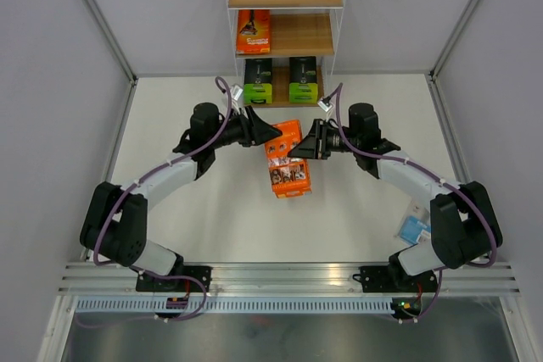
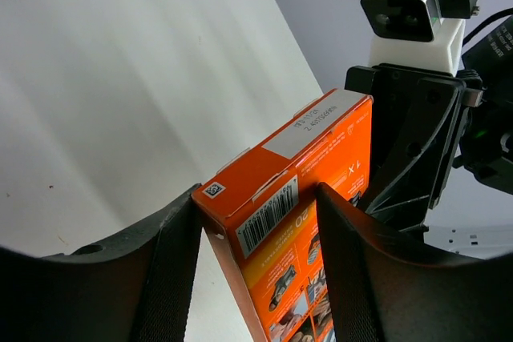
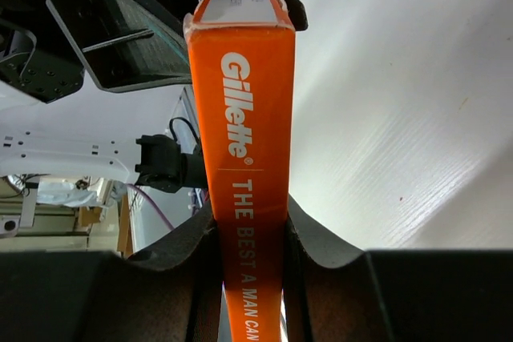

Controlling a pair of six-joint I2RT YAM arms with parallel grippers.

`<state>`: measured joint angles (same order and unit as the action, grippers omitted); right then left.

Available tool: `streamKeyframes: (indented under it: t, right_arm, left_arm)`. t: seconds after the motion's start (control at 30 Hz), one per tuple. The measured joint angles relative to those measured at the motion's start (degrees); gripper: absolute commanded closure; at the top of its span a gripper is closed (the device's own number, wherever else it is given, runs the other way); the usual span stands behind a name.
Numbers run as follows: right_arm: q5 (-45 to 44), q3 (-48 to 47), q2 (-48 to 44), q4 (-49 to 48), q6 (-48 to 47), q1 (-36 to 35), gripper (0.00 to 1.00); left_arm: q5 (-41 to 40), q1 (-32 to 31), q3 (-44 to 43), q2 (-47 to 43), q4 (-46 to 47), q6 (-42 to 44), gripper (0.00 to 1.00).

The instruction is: Place and organize the shaving razors onto the shelf

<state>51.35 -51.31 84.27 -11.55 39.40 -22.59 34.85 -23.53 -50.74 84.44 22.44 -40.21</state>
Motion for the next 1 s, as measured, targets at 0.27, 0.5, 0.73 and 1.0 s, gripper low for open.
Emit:
streamKeyframes:
  t: [0.27, 0.5, 0.73, 1.0]
  right_arm:
    - [-12.39, -4.13, -0.15, 13.11, -5.49, -0.94, 0.99]
    - [-32.02, -10.19, -0.98, 27.56, -14.43, -1.73, 0.99]
    - [-46.21, -12.79, -0.96, 35.43, -22.32, -6.51, 1.0]
    - [-50.14, -12.79, 0.61, 40.37, -26.49, -7.96, 0.99]
  left_arm:
    - [-6.93, -0.87, -3.52, 0.94, -11.13, 2.97, 0.24]
    - [-19.04, -1.84, -10.82, 1.44, -26.75, 1.57, 0.26]
    - [-26.8, -9.38, -21.86, 7.15, -36.63, -4.11, 0.28]
    - [-30.27, -14.23, -26.56, 11.85, -40.46, -7.72, 0.28]
